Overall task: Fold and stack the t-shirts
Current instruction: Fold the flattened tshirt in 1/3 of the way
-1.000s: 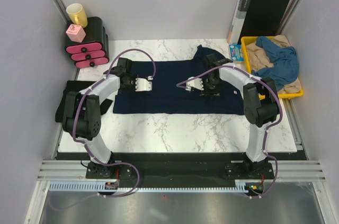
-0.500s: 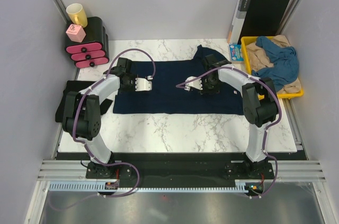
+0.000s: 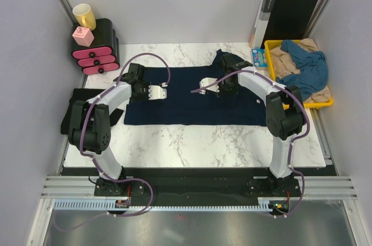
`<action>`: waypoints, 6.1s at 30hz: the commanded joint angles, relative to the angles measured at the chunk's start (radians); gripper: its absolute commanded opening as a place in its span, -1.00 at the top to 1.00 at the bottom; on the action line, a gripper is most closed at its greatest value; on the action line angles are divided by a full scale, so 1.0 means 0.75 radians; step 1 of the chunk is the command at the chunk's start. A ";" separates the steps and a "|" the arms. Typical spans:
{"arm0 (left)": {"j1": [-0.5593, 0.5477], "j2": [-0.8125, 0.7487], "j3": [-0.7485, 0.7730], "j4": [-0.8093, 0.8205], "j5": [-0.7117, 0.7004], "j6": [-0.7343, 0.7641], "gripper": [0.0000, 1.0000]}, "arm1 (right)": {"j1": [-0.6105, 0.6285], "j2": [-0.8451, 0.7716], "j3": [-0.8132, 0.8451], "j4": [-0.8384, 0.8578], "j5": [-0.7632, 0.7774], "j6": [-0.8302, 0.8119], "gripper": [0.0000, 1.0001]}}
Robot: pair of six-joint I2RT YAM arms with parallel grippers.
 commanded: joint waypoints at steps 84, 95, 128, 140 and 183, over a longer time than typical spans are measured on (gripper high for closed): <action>-0.002 -0.018 0.032 0.009 0.023 -0.064 0.96 | 0.002 -0.065 -0.092 0.013 0.068 0.105 1.00; -0.006 -0.018 0.036 0.011 0.023 -0.072 0.96 | 0.010 -0.035 -0.027 -0.020 0.078 0.092 1.00; -0.006 -0.046 0.013 0.011 0.021 -0.088 0.96 | 0.069 0.145 0.168 0.228 0.252 -0.022 1.00; -0.006 -0.012 0.038 0.011 0.023 -0.084 0.96 | 0.114 0.202 0.211 0.273 0.252 -0.049 1.00; -0.033 0.174 0.122 0.080 0.025 0.030 0.97 | -0.168 0.235 0.215 0.266 0.194 0.614 1.00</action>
